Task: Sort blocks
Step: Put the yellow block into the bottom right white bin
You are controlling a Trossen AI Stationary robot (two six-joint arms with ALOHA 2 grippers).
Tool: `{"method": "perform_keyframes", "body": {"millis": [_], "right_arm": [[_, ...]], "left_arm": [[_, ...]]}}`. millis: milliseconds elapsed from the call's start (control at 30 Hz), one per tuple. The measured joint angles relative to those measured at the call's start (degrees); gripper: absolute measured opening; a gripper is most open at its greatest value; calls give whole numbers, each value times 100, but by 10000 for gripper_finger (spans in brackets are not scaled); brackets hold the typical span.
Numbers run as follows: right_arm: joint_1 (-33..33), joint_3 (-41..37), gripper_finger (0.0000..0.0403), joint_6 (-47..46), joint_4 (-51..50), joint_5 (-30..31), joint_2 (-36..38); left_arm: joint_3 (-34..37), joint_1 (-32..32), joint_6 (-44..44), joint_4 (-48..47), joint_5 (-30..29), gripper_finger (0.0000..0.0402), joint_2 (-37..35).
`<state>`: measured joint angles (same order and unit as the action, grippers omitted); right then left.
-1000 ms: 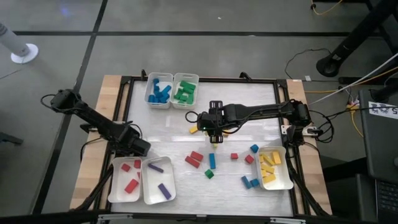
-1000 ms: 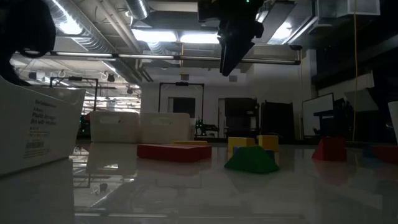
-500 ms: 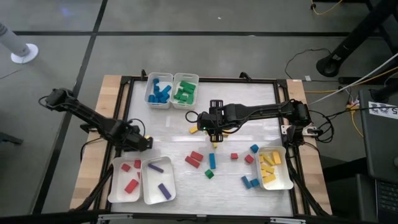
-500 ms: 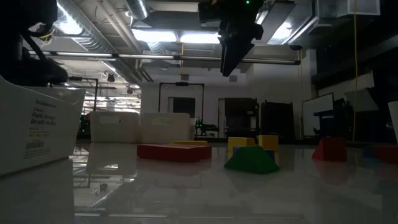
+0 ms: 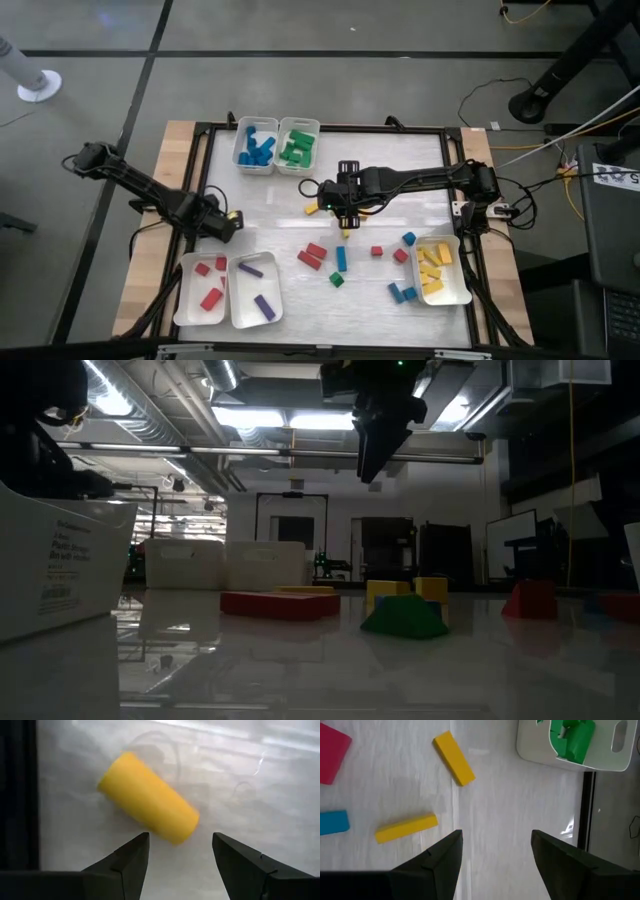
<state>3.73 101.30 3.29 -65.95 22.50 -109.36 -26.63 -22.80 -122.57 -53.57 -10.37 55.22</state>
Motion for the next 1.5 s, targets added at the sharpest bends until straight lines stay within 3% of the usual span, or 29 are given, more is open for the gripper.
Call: {"method": "perform_keyframes", "body": {"millis": [400, 700, 900, 1033, 1267, 1500], "right_arm": [[0, 0, 234, 0, -26, 0, 0], [0, 0, 234, -2, -22, -1, 0], [0, 0, 234, -2, -20, -2, 0], [0, 0, 234, -2, -17, -2, 2], [0, 0, 234, -25, -15, -19, 2], [0, 0, 234, -37, -17, -70, 2]], "left_arm": [[-437, 431, 1811, 28, -538, 208, -42], [-1116, 983, 5521, -243, -569, 208, -42], [-1145, 1682, 7225, -1318, -760, 208, -35], [-1136, 2249, 8264, -1311, -826, 204, 17], [-1135, 3265, 9548, -1318, -1150, 198, 487], [-1134, 4080, 9871, -1264, -884, 198, 1250]]}}
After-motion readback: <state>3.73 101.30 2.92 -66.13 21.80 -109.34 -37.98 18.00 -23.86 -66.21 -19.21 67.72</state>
